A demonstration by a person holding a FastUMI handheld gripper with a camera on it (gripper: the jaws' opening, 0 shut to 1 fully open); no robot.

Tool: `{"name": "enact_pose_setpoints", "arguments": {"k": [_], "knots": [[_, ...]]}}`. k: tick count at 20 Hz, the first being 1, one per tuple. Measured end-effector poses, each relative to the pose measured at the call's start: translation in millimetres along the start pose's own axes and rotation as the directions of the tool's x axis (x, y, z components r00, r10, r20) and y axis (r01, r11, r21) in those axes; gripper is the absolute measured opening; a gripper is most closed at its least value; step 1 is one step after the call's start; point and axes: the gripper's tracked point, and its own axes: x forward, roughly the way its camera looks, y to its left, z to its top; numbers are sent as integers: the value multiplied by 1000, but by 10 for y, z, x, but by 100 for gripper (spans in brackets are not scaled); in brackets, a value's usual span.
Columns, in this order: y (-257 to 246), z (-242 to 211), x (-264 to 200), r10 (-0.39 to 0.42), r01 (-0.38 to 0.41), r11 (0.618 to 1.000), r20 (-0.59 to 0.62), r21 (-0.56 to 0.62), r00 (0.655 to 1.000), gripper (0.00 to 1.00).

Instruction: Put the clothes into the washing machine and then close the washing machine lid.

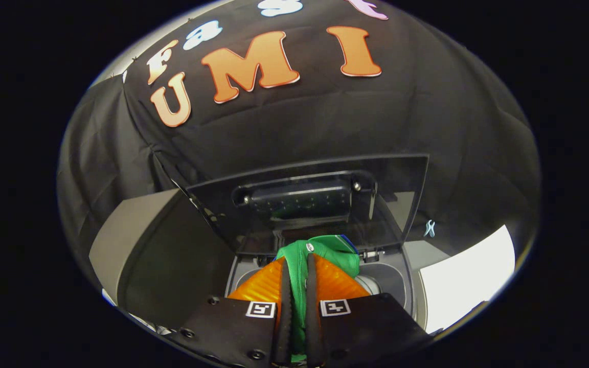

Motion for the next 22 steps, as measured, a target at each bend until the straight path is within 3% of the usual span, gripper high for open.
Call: {"name": "enact_pose_setpoints", "arguments": {"k": [12, 16, 22], "knots": [[-12, -836, 590, -39, 32, 999, -182, -43, 983, 19], [-120, -1200, 754, -61, 66, 998, -246, 11, 967, 20], [-161, -1401, 802, -80, 95, 995, -293, 36, 953, 28]]}}
